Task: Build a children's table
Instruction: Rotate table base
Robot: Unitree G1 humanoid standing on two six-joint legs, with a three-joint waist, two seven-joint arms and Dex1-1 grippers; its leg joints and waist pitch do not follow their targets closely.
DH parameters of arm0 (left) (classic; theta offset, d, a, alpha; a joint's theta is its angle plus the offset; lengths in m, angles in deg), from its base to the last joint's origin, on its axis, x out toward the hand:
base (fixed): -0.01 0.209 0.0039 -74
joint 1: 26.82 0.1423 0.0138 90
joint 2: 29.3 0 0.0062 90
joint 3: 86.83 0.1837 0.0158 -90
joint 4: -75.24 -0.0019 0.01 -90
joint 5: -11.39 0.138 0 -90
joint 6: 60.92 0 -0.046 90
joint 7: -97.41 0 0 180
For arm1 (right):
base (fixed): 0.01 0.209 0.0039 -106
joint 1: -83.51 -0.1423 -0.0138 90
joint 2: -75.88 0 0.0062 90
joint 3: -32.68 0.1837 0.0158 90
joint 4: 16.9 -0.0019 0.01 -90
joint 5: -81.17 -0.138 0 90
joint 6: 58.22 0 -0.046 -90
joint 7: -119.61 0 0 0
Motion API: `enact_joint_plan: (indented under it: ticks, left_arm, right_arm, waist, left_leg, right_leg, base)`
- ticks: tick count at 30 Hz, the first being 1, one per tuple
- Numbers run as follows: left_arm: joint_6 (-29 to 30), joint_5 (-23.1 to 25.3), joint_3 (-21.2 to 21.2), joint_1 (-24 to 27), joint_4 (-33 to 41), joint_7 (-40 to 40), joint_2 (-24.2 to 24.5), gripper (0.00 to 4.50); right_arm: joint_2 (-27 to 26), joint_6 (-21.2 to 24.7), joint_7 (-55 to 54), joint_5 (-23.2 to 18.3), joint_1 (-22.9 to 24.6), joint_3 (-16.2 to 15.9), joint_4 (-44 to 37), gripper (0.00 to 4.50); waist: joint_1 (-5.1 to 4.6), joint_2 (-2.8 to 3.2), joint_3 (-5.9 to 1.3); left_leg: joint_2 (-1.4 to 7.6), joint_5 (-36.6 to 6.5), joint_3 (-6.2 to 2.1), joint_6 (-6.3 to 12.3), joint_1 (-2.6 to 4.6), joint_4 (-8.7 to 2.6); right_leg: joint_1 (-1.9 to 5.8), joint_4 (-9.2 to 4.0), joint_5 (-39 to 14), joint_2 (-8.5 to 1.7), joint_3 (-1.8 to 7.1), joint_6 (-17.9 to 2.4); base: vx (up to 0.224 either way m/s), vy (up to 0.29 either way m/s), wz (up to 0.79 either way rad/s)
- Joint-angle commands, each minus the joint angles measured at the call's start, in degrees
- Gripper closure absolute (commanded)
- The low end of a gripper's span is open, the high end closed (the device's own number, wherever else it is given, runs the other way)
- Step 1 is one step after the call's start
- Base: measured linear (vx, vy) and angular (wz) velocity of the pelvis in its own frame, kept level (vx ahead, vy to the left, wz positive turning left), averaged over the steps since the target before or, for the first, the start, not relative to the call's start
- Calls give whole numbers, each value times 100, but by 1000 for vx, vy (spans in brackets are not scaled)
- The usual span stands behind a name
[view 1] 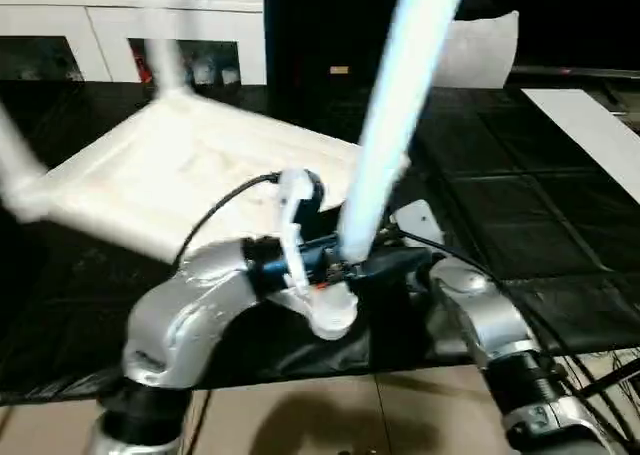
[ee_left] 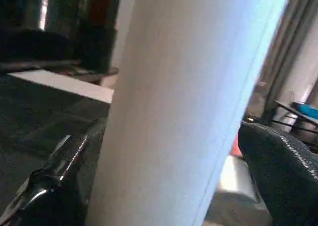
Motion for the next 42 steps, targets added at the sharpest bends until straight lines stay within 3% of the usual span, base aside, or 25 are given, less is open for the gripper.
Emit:
enact_joint_plan:
  ticks: [1,13,15,18,24,26,27,29,30,32,34,37,42]
  left_arm:
    - [-252,187,236,-231,-185,-134,-168,6]
    - [-840,601,202,-501,-761,-375,-362,6]
    - [-1131,925,305,-489,-1055,-107,45,6]
    - [-1257,1018,319,-476,-1270,246,389,6]
    - [-1673,1278,407,-628,-1941,1209,1222,6]
    - [-1785,1381,480,-738,-2190,1454,1431,33]
    - [-2181,1738,722,-977,-2708,1767,1754,41]
    - [-2556,2080,974,-1186,-3148,2005,1997,46]
    - [-2662,2188,1067,-1251,-3279,2083,2065,72]
    - [-2775,2293,1183,-1333,-3431,2236,2136,82]
    - [-2945,2432,1322,-1473,-3702,2538,2214,84]
    - [-3151,2547,1384,-1576,-3934,2671,2213,120]
    - [-3865,2875,1687,-1954,-4824,3134,2134,154]
  right_arm:
    - [-214,-126,85,-170,-139,-101,-13,0]
    - [166,-702,-119,-128,50,437,232,0]
    - [346,-908,18,-197,215,581,-28,0]
    - [445,-774,224,-300,355,614,-270,0]
    - [709,-734,723,-440,686,542,-742,0]
    - [816,-746,852,-472,774,555,-842,0]
    - [1069,-738,1192,-565,940,548,-1046,0]
    - [1330,-690,1540,-634,1093,507,-1229,0]
    - [1439,-666,1681,-647,1150,475,-1290,0]
    - [1612,-643,1918,-652,1242,419,-1384,0]
    - [1947,-668,2401,-688,1451,324,-1625,0]
    - [2127,-731,2674,-732,1579,303,-1787,0]
    - [2500,-924,3517,-1177,1906,283,-2344,0]
  waist:
    - [49,87,-398]
    - [138,91,-427]
    - [155,113,-426]
    - [191,122,-426]
    - [191,143,-432]
    - [201,148,-424]
    - [224,126,-412]
    - [250,112,-407]
    - [263,116,-421]
    - [277,125,-432]
    - [279,152,-437]
    - [309,122,-448]
    - [391,89,-429]
  left_leg:
    - [360,-124,-152,220,-120,-366]
    - [366,-61,-141,255,-107,-355]
    - [345,-110,-131,303,-89,-356]
    - [332,-88,-136,339,-94,-364]
    - [360,-105,-149,327,-79,-376]
    - [365,-136,-145,311,-65,-383]
    - [342,-212,-140,320,-67,-388]
    - [320,-285,-144,380,-56,-396]
    - [310,-272,-147,372,-60,-386]
    - [338,-201,-156,338,-65,-386]
    - [353,-150,-160,351,-78,-377]
    - [372,-112,-153,415,-85,-374]
    - [331,-285,-133,443,-77,-379]
  right_leg:
    - [407,-406,-1444,-592,577,-131]
    - [408,-384,-1360,-602,571,-90]
    - [395,-408,-1455,-581,569,4]
    - [404,-422,-1527,-574,561,146]
    - [393,-401,-1491,-605,567,34]
    - [383,-420,-1533,-602,563,-13]
    - [395,-437,-1684,-598,570,46]
    - [396,-472,-1822,-571,561,268]
    - [412,-470,-1836,-582,555,406]
    - [408,-463,-1776,-603,543,371]
    - [404,-449,-1584,-611,540,207]
    - [411,-408,-1437,-642,560,68]
    - [415,-497,-1875,-619,521,351]
  base:
    - [0,0,0]
    - [0,0,0]
    - [0,0,0]
    - [0,0,0]
    - [0,0,0]
    - [0,0,0]
    - [0,0,0]
    - [0,0,0]
    - [0,0,0]
    - [0,0,0]
    - [0,0,0]
    - [0,0,0]
    - [0,0,0]
